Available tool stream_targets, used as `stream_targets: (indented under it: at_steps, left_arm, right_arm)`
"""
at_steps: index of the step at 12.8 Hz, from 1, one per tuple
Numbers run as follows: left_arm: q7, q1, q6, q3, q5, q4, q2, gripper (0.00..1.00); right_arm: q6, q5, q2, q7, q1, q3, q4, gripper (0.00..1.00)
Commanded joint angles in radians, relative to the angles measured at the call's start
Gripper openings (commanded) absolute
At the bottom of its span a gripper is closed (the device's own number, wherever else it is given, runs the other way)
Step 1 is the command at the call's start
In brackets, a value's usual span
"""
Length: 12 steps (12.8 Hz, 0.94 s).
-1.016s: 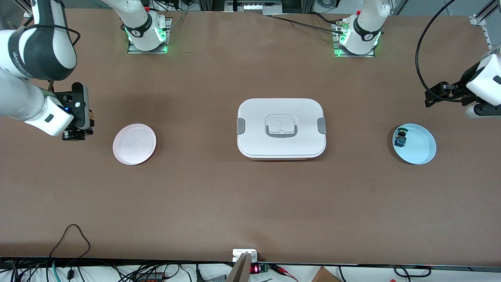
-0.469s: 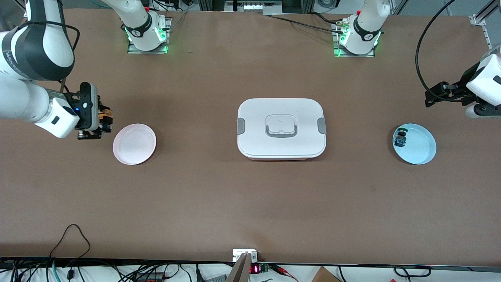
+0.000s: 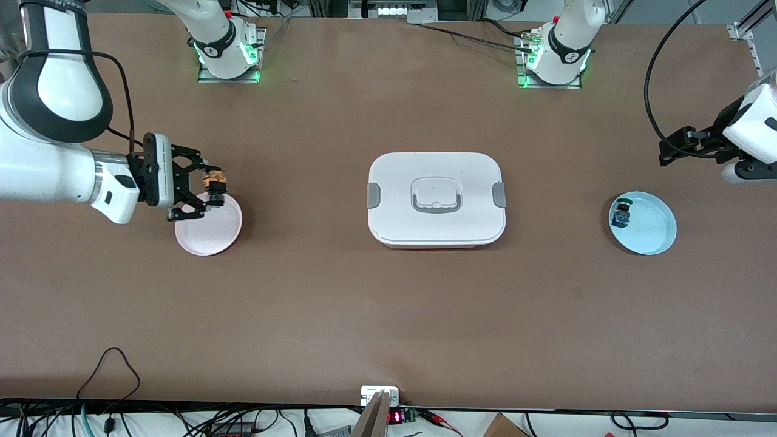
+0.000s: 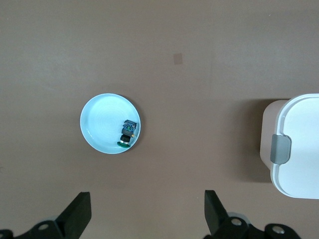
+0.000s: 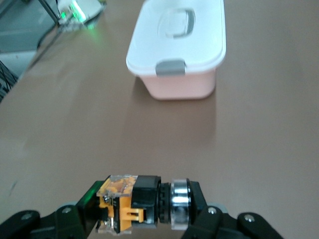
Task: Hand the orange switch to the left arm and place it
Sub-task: 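Carry the orange switch above the white box with the right gripper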
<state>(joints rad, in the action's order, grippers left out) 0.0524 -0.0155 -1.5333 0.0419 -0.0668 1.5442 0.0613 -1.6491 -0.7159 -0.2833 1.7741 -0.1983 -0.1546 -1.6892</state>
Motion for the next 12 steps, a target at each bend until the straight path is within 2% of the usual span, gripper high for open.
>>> stream_targets:
  at_steps: [1, 4, 8, 10, 12]
  left_arm:
    - [0.003, -0.003, 0.016, 0.003, 0.024, -0.027, 0.012, 1.00]
    - [0.004, -0.003, 0.016, 0.003, 0.025, -0.027, 0.012, 1.00]
    - [0.006, -0.001, 0.016, 0.003, 0.024, -0.027, 0.012, 1.00]
    - [0.006, 0.006, 0.018, 0.004, 0.024, -0.027, 0.012, 1.00]
    - [0.006, 0.006, 0.063, 0.004, 0.053, -0.027, 0.012, 1.00]
  right_arm:
    - [0.040, -0.164, -0.031, 0.080, -0.004, -0.002, -0.012, 0.00]
    - [0.071, -0.383, -0.091, 0.159, -0.033, -0.002, -0.015, 0.00]
    - [0.071, -0.603, -0.123, 0.160, -0.114, -0.002, -0.017, 0.00]
    - [0.052, -0.736, -0.129, 0.160, -0.168, -0.002, -0.021, 0.00]
    - [-0.009, -0.828, -0.139, 0.157, -0.228, -0.002, -0.020, 0.00]
